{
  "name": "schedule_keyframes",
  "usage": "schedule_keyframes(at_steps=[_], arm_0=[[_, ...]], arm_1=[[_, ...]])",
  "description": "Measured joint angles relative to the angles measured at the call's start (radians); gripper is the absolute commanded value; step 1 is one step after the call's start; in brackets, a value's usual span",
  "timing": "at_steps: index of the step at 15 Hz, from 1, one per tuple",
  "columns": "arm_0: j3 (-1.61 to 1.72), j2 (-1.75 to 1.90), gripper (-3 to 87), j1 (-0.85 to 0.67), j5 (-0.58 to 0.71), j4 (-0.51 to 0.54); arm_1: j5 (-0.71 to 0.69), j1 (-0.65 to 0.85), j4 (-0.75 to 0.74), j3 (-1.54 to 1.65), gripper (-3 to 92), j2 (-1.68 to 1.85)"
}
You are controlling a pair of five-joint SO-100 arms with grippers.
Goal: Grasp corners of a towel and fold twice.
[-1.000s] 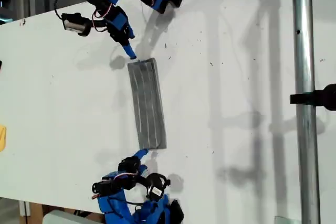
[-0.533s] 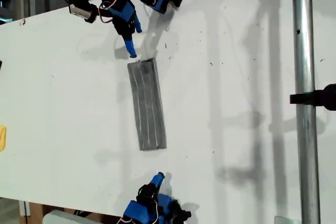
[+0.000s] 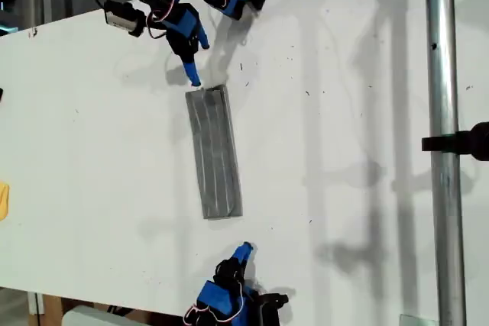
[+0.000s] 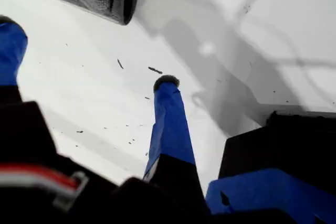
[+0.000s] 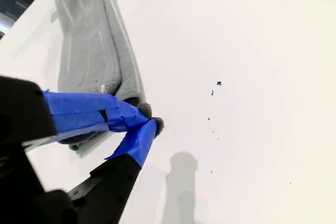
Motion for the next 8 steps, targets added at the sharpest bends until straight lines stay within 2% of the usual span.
schedule_keyframes(at_steps=[4,8], arm_0=[[0.009,0.000,-2.6,0.000,-0.003,-0.006],[0.009,0.000,-2.6,0.000,-0.003,-0.006]], arm_1=[[0.023,0.012,-0.342,0.101,45.7,-0.255],[0.087,0.002,-0.499,0.000,41.4,-0.655]])
